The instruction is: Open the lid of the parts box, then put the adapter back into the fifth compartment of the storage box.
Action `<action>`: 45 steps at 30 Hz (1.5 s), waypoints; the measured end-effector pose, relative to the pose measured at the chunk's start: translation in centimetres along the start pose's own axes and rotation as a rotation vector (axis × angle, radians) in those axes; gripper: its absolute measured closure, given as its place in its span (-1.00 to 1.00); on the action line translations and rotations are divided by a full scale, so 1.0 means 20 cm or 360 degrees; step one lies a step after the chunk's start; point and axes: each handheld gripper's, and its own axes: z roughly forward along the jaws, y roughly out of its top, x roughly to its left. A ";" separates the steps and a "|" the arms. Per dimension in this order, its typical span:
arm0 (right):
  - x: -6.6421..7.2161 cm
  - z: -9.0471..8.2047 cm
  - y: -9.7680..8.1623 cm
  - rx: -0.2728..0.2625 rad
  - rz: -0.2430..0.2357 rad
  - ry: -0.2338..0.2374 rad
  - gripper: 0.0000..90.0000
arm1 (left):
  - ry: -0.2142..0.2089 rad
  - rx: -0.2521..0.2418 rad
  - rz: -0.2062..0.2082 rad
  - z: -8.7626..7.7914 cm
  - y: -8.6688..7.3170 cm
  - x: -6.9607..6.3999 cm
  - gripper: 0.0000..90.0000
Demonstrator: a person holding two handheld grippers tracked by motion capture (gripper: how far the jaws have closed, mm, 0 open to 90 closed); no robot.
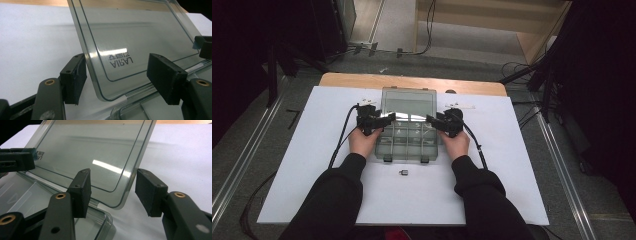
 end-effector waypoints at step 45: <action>0.12 -0.23 0.05 0.0066 -0.0189 0.0187 -0.21 | -0.0061 -0.0010 0.0060 -0.16 0.08 -0.05 -0.35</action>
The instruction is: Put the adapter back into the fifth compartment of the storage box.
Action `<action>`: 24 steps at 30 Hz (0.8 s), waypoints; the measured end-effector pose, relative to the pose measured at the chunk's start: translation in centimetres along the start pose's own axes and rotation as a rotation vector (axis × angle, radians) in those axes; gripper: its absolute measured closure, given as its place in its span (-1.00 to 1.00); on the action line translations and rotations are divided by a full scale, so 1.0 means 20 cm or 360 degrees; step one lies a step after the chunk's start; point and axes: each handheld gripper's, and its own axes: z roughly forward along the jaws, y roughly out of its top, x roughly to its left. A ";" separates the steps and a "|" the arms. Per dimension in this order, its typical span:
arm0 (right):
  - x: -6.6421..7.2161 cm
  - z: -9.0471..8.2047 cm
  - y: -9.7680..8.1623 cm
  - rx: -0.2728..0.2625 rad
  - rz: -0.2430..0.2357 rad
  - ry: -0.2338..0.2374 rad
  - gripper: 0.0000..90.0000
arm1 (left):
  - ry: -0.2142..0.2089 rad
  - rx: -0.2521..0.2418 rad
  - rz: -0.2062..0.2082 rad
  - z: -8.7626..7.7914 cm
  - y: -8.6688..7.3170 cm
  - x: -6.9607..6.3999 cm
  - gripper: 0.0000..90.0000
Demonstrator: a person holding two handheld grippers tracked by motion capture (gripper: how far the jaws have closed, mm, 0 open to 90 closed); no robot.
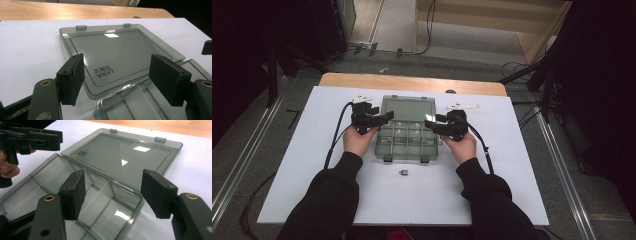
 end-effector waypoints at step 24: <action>0.14 -0.15 -0.04 0.0050 -0.0134 0.0175 -0.21 | -0.0174 0.0092 0.0119 -0.18 -0.02 -0.12 -0.35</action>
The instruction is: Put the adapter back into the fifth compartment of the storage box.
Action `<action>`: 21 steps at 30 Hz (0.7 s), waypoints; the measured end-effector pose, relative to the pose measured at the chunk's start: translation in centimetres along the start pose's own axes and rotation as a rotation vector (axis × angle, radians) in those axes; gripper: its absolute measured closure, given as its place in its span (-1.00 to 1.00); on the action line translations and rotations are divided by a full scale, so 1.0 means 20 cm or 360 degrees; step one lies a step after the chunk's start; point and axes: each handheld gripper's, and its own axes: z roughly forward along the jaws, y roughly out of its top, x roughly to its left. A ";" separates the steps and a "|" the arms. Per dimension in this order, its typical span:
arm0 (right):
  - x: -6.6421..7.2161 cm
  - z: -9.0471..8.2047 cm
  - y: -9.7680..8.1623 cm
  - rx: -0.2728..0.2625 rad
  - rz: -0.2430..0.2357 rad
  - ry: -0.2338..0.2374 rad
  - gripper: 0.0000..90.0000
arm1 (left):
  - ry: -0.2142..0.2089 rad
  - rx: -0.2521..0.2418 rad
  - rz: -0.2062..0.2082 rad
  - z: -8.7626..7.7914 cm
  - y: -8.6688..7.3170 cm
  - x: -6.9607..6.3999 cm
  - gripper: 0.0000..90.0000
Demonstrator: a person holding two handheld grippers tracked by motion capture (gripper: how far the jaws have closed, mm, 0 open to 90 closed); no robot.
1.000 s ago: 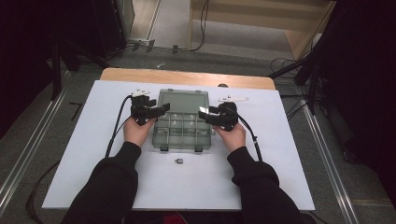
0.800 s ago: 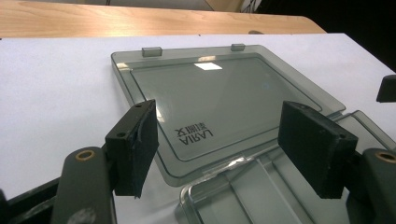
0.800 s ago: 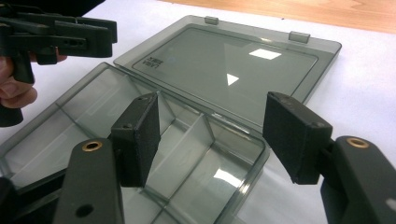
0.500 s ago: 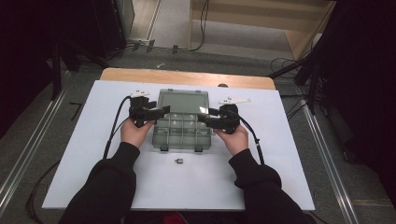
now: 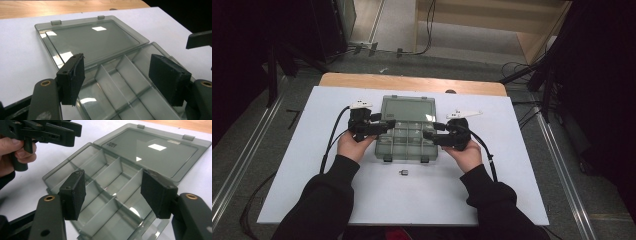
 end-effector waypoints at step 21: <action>0.10 -0.07 -0.06 0.0056 -0.0111 0.0162 -0.21 | -0.0164 0.0039 0.0117 -0.14 -0.06 -0.08 -0.35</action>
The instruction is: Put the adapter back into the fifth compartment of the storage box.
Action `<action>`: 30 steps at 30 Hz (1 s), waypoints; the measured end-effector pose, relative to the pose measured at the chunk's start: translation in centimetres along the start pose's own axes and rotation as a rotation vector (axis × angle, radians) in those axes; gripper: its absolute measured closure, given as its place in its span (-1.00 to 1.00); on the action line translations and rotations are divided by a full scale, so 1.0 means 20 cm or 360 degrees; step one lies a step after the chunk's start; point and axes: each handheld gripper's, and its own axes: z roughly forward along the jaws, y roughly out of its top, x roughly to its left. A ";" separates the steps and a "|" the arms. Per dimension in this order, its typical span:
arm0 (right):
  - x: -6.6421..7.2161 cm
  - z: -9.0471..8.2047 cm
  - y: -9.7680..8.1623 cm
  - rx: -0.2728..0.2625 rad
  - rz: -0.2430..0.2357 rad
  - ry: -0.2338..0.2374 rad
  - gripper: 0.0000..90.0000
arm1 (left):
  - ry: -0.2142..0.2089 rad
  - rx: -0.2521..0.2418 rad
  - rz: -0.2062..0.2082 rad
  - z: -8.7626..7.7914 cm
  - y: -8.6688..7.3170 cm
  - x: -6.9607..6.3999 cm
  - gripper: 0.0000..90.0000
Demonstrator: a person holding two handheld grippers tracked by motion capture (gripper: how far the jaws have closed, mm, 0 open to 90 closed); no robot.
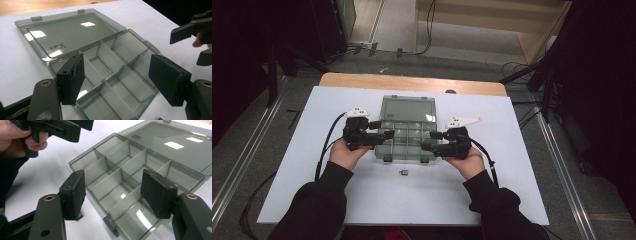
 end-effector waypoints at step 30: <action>0.10 -0.01 -0.08 0.0080 -0.0105 0.0122 -0.21 | -0.0178 0.0026 0.0074 -0.11 -0.14 -0.07 -0.40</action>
